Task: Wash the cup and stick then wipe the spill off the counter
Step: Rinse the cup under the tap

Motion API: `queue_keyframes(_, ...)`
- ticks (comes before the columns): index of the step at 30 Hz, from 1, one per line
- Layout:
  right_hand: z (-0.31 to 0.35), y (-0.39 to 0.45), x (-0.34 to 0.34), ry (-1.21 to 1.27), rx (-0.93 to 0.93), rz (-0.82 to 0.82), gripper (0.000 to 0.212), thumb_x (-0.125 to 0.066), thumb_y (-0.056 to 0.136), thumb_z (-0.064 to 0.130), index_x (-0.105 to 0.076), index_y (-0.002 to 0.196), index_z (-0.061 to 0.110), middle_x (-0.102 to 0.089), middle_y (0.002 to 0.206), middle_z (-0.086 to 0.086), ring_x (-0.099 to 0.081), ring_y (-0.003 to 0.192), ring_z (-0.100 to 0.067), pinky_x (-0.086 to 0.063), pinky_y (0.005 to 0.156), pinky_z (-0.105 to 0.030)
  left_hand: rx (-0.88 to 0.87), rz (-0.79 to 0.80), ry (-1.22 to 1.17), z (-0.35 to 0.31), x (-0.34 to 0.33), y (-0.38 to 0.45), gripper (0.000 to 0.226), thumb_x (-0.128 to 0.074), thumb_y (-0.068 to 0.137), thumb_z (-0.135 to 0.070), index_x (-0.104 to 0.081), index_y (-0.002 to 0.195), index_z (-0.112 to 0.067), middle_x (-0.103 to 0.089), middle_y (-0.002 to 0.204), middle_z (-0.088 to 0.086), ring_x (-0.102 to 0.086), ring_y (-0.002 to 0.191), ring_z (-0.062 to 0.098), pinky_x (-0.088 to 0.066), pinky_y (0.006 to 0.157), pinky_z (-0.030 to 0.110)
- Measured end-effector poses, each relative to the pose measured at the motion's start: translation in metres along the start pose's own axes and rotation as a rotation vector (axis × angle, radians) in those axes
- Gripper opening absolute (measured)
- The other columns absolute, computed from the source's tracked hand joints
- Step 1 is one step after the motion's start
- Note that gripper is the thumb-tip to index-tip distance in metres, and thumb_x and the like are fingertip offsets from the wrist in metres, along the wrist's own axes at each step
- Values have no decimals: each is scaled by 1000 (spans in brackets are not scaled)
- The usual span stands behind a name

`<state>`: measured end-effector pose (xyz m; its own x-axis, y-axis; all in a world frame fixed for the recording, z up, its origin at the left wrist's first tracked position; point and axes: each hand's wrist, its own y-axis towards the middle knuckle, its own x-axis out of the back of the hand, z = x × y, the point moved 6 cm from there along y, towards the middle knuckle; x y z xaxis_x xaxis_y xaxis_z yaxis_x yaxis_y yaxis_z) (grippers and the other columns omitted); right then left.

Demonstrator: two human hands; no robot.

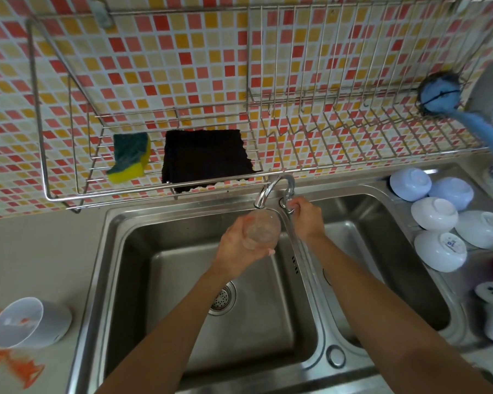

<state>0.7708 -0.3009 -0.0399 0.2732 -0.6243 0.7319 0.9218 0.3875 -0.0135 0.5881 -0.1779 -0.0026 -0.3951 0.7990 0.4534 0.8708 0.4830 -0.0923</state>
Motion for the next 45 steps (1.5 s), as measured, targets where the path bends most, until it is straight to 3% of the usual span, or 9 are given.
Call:
queue_keyframes(9, 0, -6, 5, -29, 23, -6, 29, -48, 99, 11, -64, 124, 12, -70, 106, -21, -66, 95, -37, -51, 88, -38, 3, -21, -19, -6, 4, 6, 74, -90, 60, -31, -48, 120, -35, -62, 115, -8, -59, 104, 6, -46, 81, 10)
queue_keyframes(18, 8, -8, 8, -74, 24, 4, 32, -46, 96, 0, -66, 119, 10, -71, 104, -19, -66, 94, -36, -52, 87, -39, -51, -31, -13, -11, 2, 7, 65, -90, 62, -29, -47, 108, -47, -61, 108, -17, -58, 103, 2, -45, 78, 7)
queue_keyframes(25, 8, -14, 7, -38, -2, 7, 35, -43, 100, 8, -58, 131, 13, -68, 108, -22, -65, 98, -39, -51, 88, -41, -68, -49, 47, -10, 9, 2, 73, -88, 60, -38, -44, 117, -49, -61, 110, -20, -57, 109, 8, -50, 94, 36)
queue_keyframes(30, 4, -49, 3, 25, -5, -31, 48, -44, 102, 19, -35, 148, 23, -69, 95, -17, -67, 86, -35, -51, 76, -35, -67, -61, 66, -9, 8, -5, 83, -88, 60, -38, -45, 130, -33, -60, 117, -12, -56, 112, 12, -48, 95, 32)
queue_keyframes(35, -17, -111, -10, 90, 33, -30, 59, -48, 99, 24, -23, 152, 32, -69, 99, -16, -67, 82, -33, -57, 75, -46, 37, -142, -48, -2, 14, -22, 76, -90, 62, -26, -48, 125, -25, -56, 106, -18, -55, 96, 0, -39, 75, -2)
queue_keyframes(37, -25, -146, -21, 70, 38, -8, 56, -48, 99, 25, -29, 152, 27, -66, 120, -13, -66, 100, -31, -54, 88, -42, 58, -163, -65, 1, 17, -32, 74, -90, 63, -24, -48, 123, -26, -58, 104, -17, -56, 91, -6, -41, 73, -2)
queue_keyframes(40, -44, -202, -50, -50, 56, 145, 54, -47, 100, 28, -31, 151, 19, -39, 153, -7, -35, 142, -23, -31, 113, -33, 66, -169, -15, 14, 17, -50, 80, -91, 58, -33, -48, 124, -23, -58, 110, -12, -58, 99, 0, -48, 88, 16)
queue_keyframes(42, -57, -234, -67, -186, 85, 266, 57, -44, 101, 28, -24, 153, 17, -28, 158, -7, -20, 148, -22, -21, 117, -30, 93, -167, 108, 24, 18, -65, 85, -91, 57, -37, -46, 127, -20, -47, 117, -7, -51, 104, 8, -44, 91, 23)
queue_keyframes(45, -64, -263, -79, -356, 132, 376, 58, -36, 102, 31, -18, 154, 15, -18, 161, -6, -10, 150, -20, -6, 120, -33, 136, -126, 200, 44, 15, -90, 80, -90, 61, -24, -47, 128, -17, -34, 117, -4, -43, 100, 10, -40, 87, 12)
